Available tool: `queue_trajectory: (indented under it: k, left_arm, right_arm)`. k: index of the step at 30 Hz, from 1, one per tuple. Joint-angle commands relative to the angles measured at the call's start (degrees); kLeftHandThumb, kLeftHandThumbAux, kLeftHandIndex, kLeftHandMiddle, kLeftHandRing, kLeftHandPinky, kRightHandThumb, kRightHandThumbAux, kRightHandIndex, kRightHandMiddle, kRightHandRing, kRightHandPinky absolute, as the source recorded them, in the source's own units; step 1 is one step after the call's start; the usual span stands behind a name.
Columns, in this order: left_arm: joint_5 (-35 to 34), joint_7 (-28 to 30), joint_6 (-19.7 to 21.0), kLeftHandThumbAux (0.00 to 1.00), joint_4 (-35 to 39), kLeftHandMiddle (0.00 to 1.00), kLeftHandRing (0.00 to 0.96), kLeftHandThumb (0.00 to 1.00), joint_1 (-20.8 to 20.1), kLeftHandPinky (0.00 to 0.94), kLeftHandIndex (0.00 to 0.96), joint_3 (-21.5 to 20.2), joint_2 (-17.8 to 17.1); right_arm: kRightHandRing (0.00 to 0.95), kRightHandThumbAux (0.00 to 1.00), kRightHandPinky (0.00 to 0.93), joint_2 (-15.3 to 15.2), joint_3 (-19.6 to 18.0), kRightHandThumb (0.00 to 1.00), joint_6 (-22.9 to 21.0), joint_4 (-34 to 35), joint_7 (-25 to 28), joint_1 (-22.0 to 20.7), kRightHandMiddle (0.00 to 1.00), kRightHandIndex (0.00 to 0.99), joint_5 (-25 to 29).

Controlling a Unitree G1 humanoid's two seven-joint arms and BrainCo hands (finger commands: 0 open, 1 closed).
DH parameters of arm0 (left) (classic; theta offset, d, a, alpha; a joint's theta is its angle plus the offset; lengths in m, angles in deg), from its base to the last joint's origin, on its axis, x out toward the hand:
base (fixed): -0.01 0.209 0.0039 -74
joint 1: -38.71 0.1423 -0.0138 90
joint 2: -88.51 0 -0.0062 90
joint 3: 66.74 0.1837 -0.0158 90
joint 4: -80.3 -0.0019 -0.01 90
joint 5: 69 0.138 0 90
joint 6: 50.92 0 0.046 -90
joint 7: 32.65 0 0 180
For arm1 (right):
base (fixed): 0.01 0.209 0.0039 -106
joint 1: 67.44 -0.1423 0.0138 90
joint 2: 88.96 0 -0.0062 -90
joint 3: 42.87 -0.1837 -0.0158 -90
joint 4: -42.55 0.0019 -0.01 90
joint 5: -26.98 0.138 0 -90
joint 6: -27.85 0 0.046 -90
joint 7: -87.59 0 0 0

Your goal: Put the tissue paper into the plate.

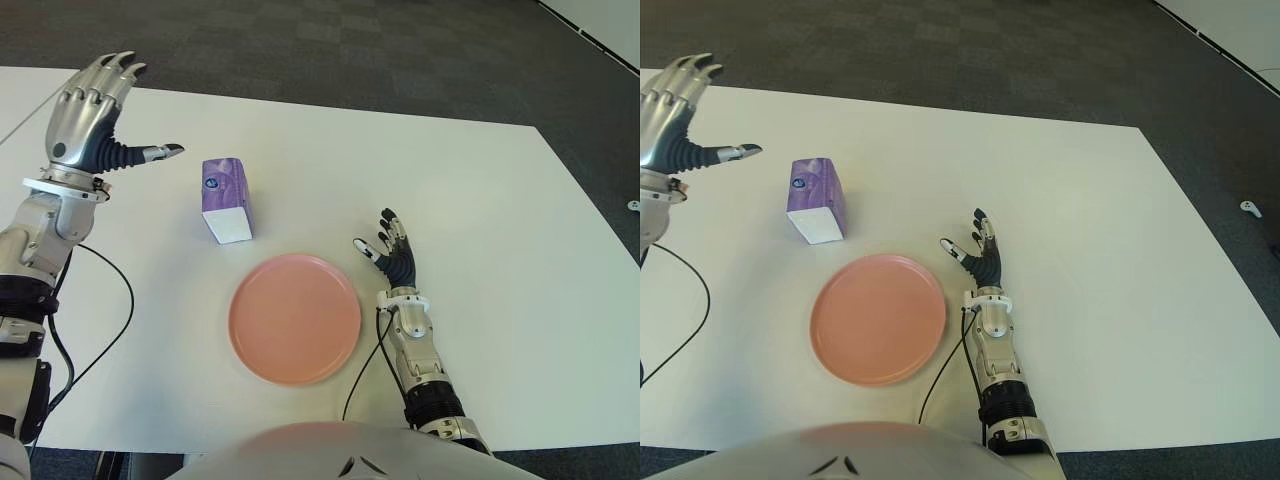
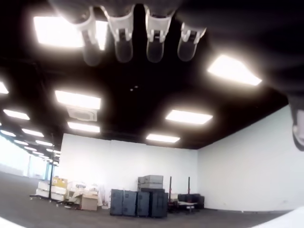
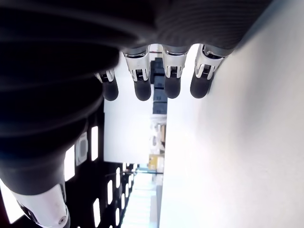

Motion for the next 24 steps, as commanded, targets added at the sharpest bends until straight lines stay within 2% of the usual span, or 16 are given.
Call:
queue_trajectory:
  k: [1,11,15,18,24]
  left_arm:
    - [6.92,-2.68,1.29,0.356,-1.24,0.0,0.0,0.183,-2.13,0.0,0.0,5.45,-3.16]
    - [21.19,-9.47,0.56,0.329,-9.17,0.0,0.0,0.132,-12.5,0.0,0.0,19.46,-7.27]
    - [30.71,-16.37,2.15,0.307,-14.16,0.0,0.0,0.104,-19.06,0.0,0.0,27.79,-8.29]
    - [35.47,-20.87,3.45,0.296,-16.92,0.0,0.0,0.094,-22.56,0.0,0.0,32.57,-8.49]
    - [39.37,-27.69,5.71,0.307,-22.25,0.0,0.0,0.085,-27.24,0.0,0.0,38.92,-7.07]
  right_arm:
    - [0.0,0.72,0.0,0.12,0.08,0.124,-4.29,-5.72,0.56,3.98,0.0,0.0,-0.03]
    - [0.0,0.698,0.0,-0.3,0.11,0.131,-4.65,-7.16,0.29,2.91,0.0,0.0,-0.55]
    - [0.0,0.691,0.0,-0.38,0.19,0.13,-5.03,-7.38,0.24,2.64,0.0,0.0,-0.68]
    - [0.0,0.688,0.0,-0.44,0.24,0.125,-5.12,-7.59,0.24,2.5,0.0,0.0,-0.75]
    - [0.0,0.687,0.0,-0.53,0.13,0.119,-4.9,-8.57,0.21,1.9,0.0,0.0,-0.77]
